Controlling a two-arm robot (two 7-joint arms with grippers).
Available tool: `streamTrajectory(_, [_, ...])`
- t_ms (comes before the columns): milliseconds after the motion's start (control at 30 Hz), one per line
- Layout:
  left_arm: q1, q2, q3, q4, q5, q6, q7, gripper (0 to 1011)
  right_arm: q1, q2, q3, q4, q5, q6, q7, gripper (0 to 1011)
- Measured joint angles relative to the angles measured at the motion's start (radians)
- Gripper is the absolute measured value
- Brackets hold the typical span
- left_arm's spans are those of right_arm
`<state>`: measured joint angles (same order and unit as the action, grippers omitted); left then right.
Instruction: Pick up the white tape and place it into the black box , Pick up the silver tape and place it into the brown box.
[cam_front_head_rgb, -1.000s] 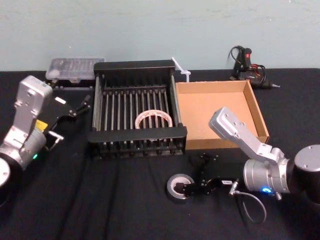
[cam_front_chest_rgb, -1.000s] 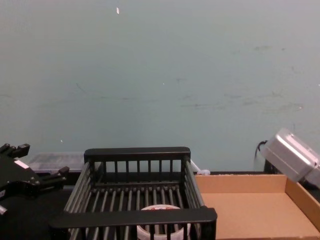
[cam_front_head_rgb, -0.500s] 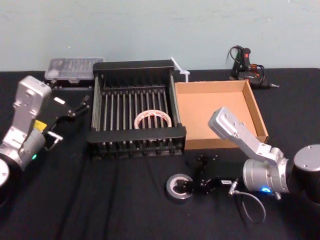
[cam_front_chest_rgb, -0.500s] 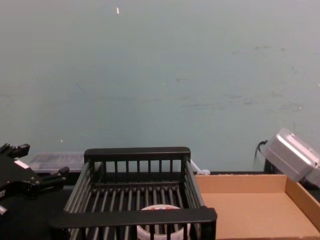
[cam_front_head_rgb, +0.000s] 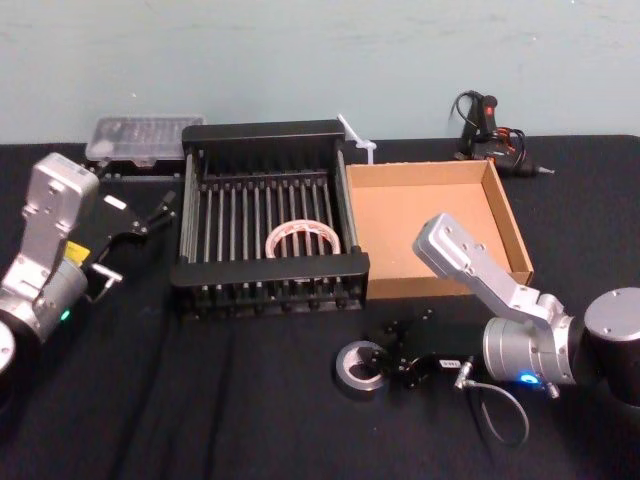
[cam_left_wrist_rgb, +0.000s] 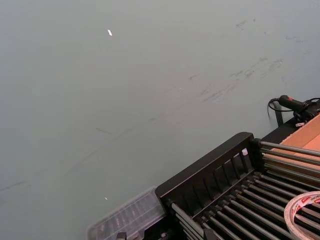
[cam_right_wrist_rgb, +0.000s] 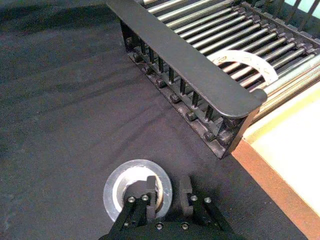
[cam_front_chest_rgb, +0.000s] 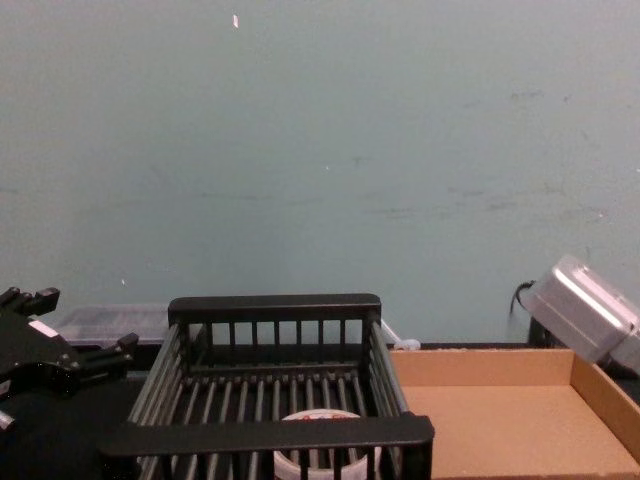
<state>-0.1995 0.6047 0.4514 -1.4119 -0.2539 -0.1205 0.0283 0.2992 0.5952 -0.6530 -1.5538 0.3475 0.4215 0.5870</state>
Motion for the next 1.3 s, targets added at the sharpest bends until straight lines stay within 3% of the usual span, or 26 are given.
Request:
streamTrajectory(200, [0.0, 0.0, 0.0, 0.0, 0.0, 0.0, 0.0, 1001, 0.0, 0.0, 0.0, 0.0, 0.0, 0.0, 0.0, 158])
streamTrajectory(733, [0.0, 0.0, 0.0, 0.0, 0.0, 0.0, 0.0, 1001, -0.003, 0.006, 0.005, -0.009, 0.007, -0.004, 0.006, 158])
streamTrajectory(1033, [0.0, 0.0, 0.0, 0.0, 0.0, 0.0, 0.0, 1001, -0.035, 0.041, 0.055, -0.07, 0.049, -0.018, -0.008, 158])
streamTrajectory(1300, [0.0, 0.0, 0.0, 0.0, 0.0, 0.0, 0.0, 1002, -0.063, 0.075, 0.118, -0.119, 0.07, -0.034, -0.064, 158])
